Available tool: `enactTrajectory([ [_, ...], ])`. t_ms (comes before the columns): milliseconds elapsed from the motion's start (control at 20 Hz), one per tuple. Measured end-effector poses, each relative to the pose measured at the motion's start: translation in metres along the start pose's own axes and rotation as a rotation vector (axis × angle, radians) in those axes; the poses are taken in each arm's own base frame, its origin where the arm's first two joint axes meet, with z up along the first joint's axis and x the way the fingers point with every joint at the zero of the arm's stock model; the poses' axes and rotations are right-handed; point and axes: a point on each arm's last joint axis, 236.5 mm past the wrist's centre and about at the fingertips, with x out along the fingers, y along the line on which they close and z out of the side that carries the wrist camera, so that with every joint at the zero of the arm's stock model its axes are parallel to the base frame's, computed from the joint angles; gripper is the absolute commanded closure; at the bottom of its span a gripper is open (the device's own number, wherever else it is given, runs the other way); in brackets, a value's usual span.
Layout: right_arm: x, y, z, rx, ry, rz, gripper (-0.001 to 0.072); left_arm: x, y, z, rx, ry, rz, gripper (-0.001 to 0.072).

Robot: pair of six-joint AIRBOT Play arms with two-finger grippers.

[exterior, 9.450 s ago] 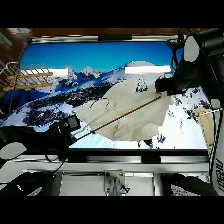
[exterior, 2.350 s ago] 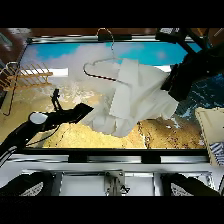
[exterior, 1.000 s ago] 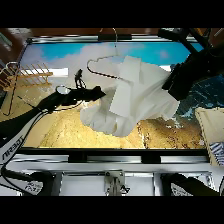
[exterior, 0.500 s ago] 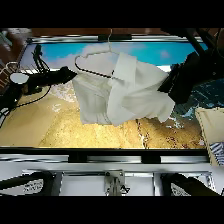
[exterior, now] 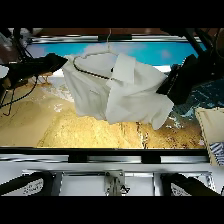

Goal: Fold the shirts.

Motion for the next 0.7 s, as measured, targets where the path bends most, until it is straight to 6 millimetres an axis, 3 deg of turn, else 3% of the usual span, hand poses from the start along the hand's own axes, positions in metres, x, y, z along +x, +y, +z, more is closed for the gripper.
enactTrajectory([
  [250, 0.019, 0.003, 0.003, 0.006, 0.028, 0.053, 0.0635, -0.008, -0.016, 0.013, 0.012, -0.048, -0.021, 0.0650],
  [350, 0.033, 0.009, 0.007, -0.012, 0.058, 0.079, 0.0635, -0.008, -0.033, 0.017, 0.028, -0.064, -0.066, 0.0650],
  [500, 0.055, 0.008, 0.010, 0.009, 0.117, 0.060, 0.0634, -0.016, -0.077, 0.028, 0.113, -0.100, -0.153, 0.0650],
  [700, 0.067, -0.022, 0.036, 0.131, 0.028, -0.072, 0.0634, -0.057, -0.150, 0.047, 0.274, -0.149, -0.288, 0.0650],
])
